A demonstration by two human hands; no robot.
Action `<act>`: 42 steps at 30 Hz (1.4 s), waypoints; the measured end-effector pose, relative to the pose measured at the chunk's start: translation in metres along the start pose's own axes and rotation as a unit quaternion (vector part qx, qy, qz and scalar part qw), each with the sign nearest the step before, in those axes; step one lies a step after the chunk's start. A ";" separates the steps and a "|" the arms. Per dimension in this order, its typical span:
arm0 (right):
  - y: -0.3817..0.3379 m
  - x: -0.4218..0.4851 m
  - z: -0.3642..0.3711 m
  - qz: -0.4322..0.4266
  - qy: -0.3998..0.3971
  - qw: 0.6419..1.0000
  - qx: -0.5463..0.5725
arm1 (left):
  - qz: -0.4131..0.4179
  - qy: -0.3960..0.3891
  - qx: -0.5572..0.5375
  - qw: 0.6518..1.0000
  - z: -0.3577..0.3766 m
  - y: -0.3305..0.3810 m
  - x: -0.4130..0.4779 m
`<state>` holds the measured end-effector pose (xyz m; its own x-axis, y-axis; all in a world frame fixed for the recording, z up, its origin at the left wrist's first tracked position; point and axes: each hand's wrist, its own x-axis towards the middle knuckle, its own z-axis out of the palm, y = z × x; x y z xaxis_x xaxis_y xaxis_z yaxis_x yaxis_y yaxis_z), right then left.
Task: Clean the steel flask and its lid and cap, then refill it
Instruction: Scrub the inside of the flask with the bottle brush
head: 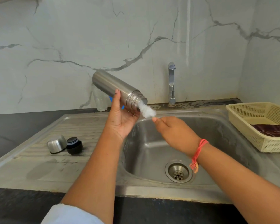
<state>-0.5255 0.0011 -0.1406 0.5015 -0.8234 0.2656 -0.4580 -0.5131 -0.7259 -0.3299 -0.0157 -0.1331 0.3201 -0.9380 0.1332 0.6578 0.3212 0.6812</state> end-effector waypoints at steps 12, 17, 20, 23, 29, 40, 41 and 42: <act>0.010 0.009 -0.001 -0.044 -0.042 0.975 -0.213 | -0.028 0.095 -0.043 0.994 -0.004 0.015 -0.001; 0.010 0.002 0.002 0.152 -0.226 0.909 0.316 | -0.034 0.010 -0.065 0.997 0.004 0.005 -0.005; 0.005 0.002 0.007 0.197 -0.276 0.826 0.451 | -0.034 -0.041 -0.068 0.996 0.011 0.003 -0.010; -0.007 0.008 0.013 0.203 -0.253 0.796 0.512 | -0.035 -0.040 0.006 0.999 0.021 -0.009 -0.011; 0.002 0.005 0.006 0.179 -0.146 0.927 0.296 | 0.029 0.024 -0.032 0.999 0.011 0.010 -0.011; 0.000 0.008 0.014 0.005 0.208 0.885 0.417 | 0.066 0.038 -0.083 0.994 0.016 0.000 -0.008; -0.001 0.008 0.007 0.025 0.168 0.888 0.427 | 0.069 0.041 -0.081 0.993 0.016 0.001 -0.007; -0.001 0.007 0.004 0.040 0.110 0.904 0.411 | 0.071 0.041 -0.079 0.993 0.015 0.003 -0.007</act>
<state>-0.5186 -0.0033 -0.1400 0.2906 -0.9246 0.2464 0.2592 -0.1718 -0.9504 -0.3409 -0.0103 -0.1211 0.4675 -0.8702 0.1554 0.6995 0.4716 0.5369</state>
